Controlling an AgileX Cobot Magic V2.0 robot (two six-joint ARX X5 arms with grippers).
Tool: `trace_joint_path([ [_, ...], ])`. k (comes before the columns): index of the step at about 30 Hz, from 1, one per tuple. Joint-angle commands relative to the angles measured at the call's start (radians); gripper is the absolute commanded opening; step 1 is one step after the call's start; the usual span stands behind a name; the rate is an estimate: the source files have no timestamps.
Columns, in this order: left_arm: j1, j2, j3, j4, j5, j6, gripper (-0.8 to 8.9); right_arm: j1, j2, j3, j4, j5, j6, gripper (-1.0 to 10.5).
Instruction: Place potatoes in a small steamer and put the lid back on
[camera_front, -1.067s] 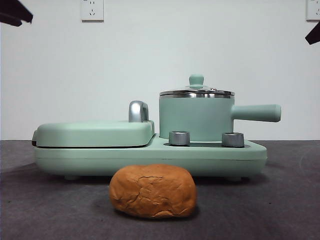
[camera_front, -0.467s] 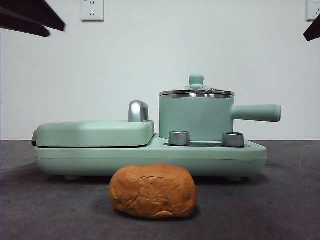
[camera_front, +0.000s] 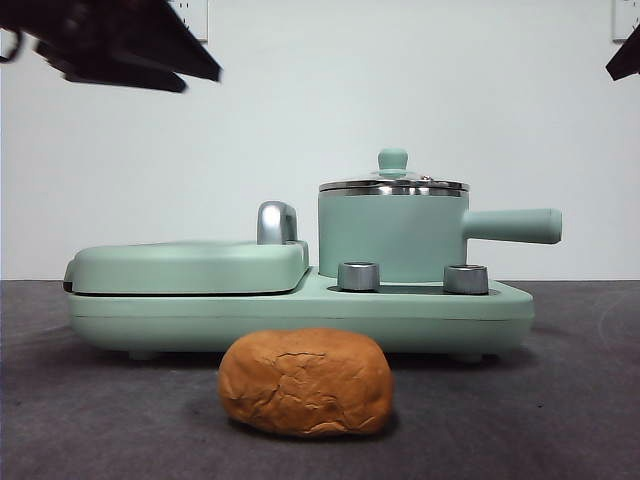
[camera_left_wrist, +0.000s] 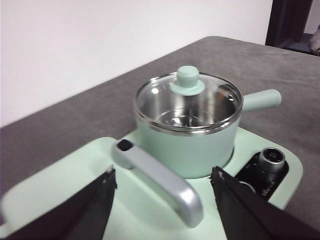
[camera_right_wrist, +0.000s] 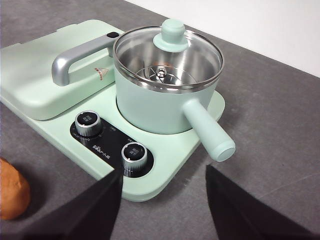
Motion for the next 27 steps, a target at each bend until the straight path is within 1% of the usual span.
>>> trace_joint_path([
  [1, -0.031, 0.070, 0.057, 0.017, -0.021, -0.016, 3.02, 0.003, 0.004, 0.018, 0.011, 0.003, 0.021, 2.6],
  [12, -0.101, 0.330, 0.300, 0.011, -0.029, -0.016, 2.99, 0.003, 0.004, 0.018, 0.011, 0.003, 0.021, 2.6],
  [15, -0.114, 0.401, 0.380, 0.006, -0.029, -0.021, 2.99, 0.003, 0.004, 0.018, 0.011, 0.003, 0.021, 2.6],
  [17, -0.122, 0.454, 0.439, 0.005, -0.029, -0.043, 3.00, 0.003, 0.004, 0.018, 0.011, 0.003, 0.021, 2.6],
  [22, -0.143, 0.579, 0.599, -0.043, -0.029, -0.042, 2.99, 0.003, 0.004, 0.018, 0.011, 0.003, 0.021, 2.6],
  [27, -0.167, 0.687, 0.714, -0.046, -0.028, -0.042, 3.00, 0.003, 0.004, 0.018, 0.011, 0.003, 0.021, 2.6],
])
